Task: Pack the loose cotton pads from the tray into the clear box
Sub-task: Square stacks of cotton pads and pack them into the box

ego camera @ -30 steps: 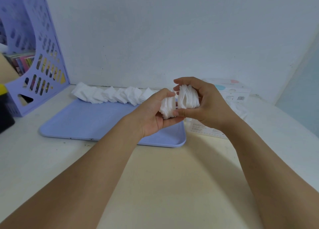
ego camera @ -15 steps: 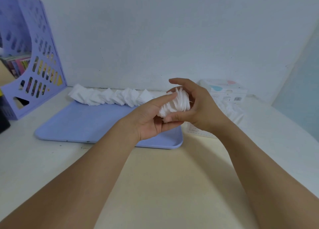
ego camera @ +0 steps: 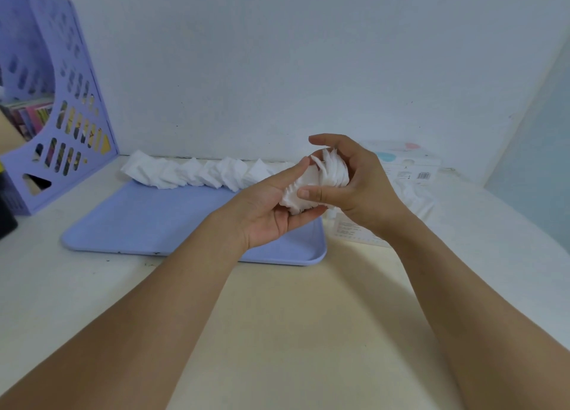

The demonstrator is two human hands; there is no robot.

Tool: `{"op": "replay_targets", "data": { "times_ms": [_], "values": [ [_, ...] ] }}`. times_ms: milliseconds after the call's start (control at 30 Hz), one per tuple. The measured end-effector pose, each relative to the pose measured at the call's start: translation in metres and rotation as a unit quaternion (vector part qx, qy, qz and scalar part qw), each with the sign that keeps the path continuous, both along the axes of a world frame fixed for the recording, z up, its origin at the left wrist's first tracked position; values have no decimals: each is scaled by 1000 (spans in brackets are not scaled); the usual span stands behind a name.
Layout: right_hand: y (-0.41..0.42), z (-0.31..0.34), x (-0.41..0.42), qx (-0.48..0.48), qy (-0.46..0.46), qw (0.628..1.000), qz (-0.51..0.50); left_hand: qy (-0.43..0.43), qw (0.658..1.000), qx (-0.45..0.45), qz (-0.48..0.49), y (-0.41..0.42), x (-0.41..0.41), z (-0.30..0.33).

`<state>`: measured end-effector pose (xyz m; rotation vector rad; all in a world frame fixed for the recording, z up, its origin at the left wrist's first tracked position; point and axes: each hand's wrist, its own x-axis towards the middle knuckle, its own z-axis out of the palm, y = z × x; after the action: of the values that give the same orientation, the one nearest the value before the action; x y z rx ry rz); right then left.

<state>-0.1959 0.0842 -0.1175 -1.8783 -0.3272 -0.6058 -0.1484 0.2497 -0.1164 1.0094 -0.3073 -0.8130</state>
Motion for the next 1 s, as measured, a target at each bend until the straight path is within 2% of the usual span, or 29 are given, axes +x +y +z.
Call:
{"op": "replay_targets", "data": {
  "times_ms": [133,300,533,800,900,1000],
  "values": [
    [2,0,0,2,-8,1000,-16,-7,1000,-2,-5,-1,-1,-1],
    [-2,3,-1,38,-5,999,-15,36,999,-30,18,0,1,-1],
    [2,0,0,49,0,998,-33,33,999,-31,18,-1,-1,-1],
    [3,-2,2,12,-15,999,-34,19,999,-25,29,-2,0,-3],
    [6,-4,3,-25,-34,998,-43,28,997,-17,66,-2,3,-5],
    [6,-2,3,-6,-62,996,-58,45,993,-22,103,-3,5,-5]
  ]
}}
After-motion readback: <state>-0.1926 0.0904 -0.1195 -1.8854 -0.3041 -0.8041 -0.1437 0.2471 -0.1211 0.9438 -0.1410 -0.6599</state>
